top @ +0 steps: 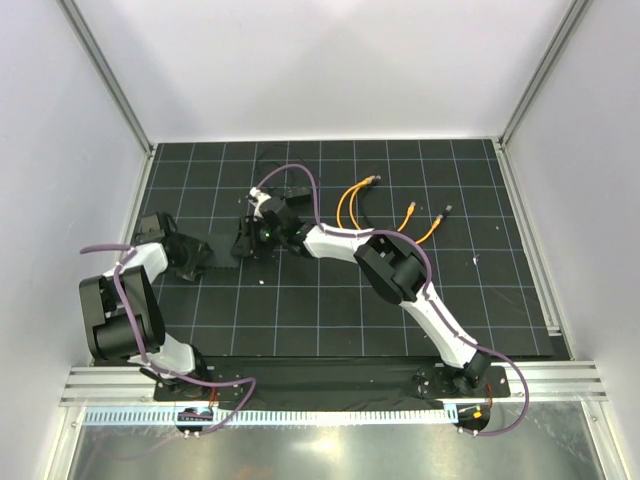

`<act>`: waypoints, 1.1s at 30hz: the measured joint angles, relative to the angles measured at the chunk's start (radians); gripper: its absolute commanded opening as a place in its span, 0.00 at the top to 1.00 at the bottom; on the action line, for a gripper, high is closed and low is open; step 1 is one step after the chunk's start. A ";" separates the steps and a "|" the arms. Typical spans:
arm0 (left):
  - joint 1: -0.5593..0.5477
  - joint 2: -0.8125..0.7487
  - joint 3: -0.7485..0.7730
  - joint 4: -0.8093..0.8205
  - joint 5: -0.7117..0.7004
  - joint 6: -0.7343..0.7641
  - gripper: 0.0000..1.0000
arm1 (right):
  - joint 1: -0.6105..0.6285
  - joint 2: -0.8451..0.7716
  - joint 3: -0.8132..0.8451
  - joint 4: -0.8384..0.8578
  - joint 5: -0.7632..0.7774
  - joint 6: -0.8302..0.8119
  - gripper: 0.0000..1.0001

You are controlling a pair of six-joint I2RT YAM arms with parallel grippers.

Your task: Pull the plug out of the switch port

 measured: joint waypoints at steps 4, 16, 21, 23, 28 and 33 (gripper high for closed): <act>-0.006 -0.016 -0.002 -0.006 -0.005 0.025 0.33 | -0.001 0.000 0.005 -0.005 0.010 -0.028 0.42; -0.026 -0.357 -0.096 -0.151 -0.017 0.113 0.14 | -0.027 -0.192 -0.215 -0.063 0.081 -0.125 0.24; -0.192 -0.533 -0.099 -0.173 -0.041 0.146 0.01 | -0.036 -0.389 -0.388 -0.151 0.183 -0.146 0.16; -0.294 -0.563 -0.099 -0.174 -0.050 0.148 0.01 | -0.034 -0.499 -0.488 -0.179 0.235 -0.143 0.10; -0.588 -0.550 -0.099 -0.169 -0.098 0.150 0.00 | -0.035 -0.776 -0.755 -0.258 0.358 -0.105 0.00; -0.735 -0.537 -0.148 -0.094 -0.101 0.151 0.00 | -0.035 -1.021 -1.027 -0.300 0.410 -0.037 0.00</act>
